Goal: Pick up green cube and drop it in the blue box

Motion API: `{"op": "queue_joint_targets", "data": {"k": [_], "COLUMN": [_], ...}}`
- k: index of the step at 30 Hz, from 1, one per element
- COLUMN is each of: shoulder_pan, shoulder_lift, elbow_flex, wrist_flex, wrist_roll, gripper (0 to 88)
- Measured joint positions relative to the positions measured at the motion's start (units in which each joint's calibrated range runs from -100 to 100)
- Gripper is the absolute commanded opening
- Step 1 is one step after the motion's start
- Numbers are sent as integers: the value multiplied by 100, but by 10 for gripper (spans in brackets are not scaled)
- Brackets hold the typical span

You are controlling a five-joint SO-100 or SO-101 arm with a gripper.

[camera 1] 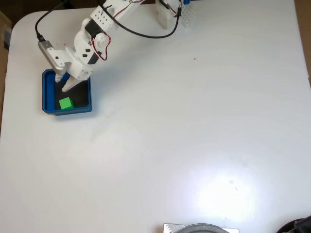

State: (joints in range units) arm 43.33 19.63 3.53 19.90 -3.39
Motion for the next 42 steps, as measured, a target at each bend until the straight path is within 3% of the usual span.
{"op": "queue_joint_targets", "data": {"k": [12, 42], "shoulder_pan": [14, 14], "shoulder_lift": [-292, -5840], "elbow_flex": [188, 5432], "wrist_flex": [0, 0], "wrist_roll": [10, 0], "gripper": [194, 193]}}
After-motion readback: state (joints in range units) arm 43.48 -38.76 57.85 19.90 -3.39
